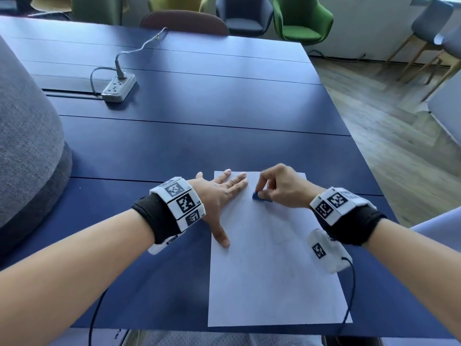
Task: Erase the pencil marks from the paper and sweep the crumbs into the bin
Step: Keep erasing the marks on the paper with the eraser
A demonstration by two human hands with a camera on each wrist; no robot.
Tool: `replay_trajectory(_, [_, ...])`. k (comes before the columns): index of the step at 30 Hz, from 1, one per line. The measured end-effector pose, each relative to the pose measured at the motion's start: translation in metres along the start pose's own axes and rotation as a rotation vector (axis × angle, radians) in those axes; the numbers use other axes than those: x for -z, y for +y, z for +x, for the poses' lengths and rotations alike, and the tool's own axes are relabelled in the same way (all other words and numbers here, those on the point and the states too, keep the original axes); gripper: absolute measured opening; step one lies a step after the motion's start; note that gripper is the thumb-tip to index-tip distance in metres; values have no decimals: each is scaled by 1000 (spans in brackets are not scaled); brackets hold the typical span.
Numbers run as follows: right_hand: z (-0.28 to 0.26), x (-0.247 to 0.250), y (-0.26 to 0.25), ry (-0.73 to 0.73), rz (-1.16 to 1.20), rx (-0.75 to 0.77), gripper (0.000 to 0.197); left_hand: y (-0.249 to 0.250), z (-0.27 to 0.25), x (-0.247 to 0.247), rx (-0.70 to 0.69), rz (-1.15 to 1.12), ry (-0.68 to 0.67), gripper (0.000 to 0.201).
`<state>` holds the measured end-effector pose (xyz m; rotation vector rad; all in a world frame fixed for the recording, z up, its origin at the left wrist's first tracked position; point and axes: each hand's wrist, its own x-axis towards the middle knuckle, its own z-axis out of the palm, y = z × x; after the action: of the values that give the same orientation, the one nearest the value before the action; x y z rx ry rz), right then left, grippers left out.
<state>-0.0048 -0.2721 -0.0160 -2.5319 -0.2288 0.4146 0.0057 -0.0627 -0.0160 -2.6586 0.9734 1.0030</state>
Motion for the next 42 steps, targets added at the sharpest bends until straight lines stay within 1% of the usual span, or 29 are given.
replay_trajectory(2, [-7, -1, -3, -92, -13, 13, 5, 1, 0, 1, 3, 6, -3, 150])
replay_trajectory(3, [-5, 1, -3, -80, -15, 3, 3, 2, -1, 1, 4, 6, -5, 150])
replay_trajectory(4, [-1, 4, -2, -31, -12, -13, 1, 2, -1, 2, 4, 4, -5, 149])
replay_trajectory(6, [11, 10, 1, 82, 17, -59, 5, 4, -3, 4, 3, -3, 3, 148])
replay_trajectory(7, [15, 10, 2, 116, 37, -84, 6, 4, -3, 4, 2, -4, 7, 148])
replay_trajectory(9, [15, 5, 1, 132, 65, -107, 8, 5, -4, 4, 2, 0, 8, 148])
replay_trajectory(12, [6, -6, -4, 72, 61, -76, 8, 5, -4, 4, 12, 5, 4, 149])
replay_trajectory(13, [6, -5, -5, 76, 51, -69, 8, 5, -5, 5, 14, 5, 5, 149])
replay_trajectory(16, [13, 3, -4, 168, 46, -85, 10, 6, -5, 6, 14, 2, 3, 149])
replay_trajectory(17, [15, 4, -4, 172, 48, -83, 10, 6, -5, 6, 15, 4, 4, 149])
replay_trajectory(18, [14, 2, -4, 152, 43, -74, 10, 7, -5, 6, 17, 6, 2, 148])
replay_trajectory(21, [6, -2, -7, -9, 13, -24, 6, 9, -5, 6, 34, 16, 3, 148])
replay_trajectory(22, [5, 0, -5, -18, 4, -29, 6, 9, -5, 7, 33, 16, 2, 148])
replay_trajectory(25, [11, 10, 5, 109, 1, -80, 6, 9, -1, 5, 20, 13, 9, 149])
replay_trajectory(26, [11, 9, 5, 122, -4, -82, 6, 9, -1, 5, 23, 18, 6, 149])
replay_trajectory(27, [8, 8, 4, 98, -13, -68, 6, 9, 0, 5, 30, 24, -1, 149])
replay_trajectory(30, [-2, 4, -4, -86, -38, 0, 4, 11, 2, 6, 47, 37, -21, 149])
replay_trajectory(31, [-1, 7, -4, -98, -42, -4, 3, 11, 2, 6, 49, 40, -22, 149])
replay_trajectory(35, [10, 14, 6, 83, -17, -64, 3, 11, 2, 5, 47, 49, -6, 150])
replay_trajectory(36, [8, 12, 6, 87, -12, -57, 3, 12, 2, 5, 47, 51, -6, 150])
replay_trajectory(37, [4, 8, 4, 59, -15, -31, 4, 12, 2, 5, 49, 54, -7, 150])
replay_trajectory(39, [-4, 2, 0, -52, -28, 18, 7, 12, 3, 6, 54, 61, -11, 150])
replay_trajectory(40, [-6, 3, 0, -81, -32, 22, 6, 13, 4, 7, 56, 65, -17, 150])
replay_trajectory(41, [-4, 5, 1, -69, -38, 11, 5, 14, 4, 7, 57, 69, -22, 150])
replay_trajectory(42, [-2, 7, 2, -28, -36, -5, 2, 14, 4, 8, 56, 74, -25, 149])
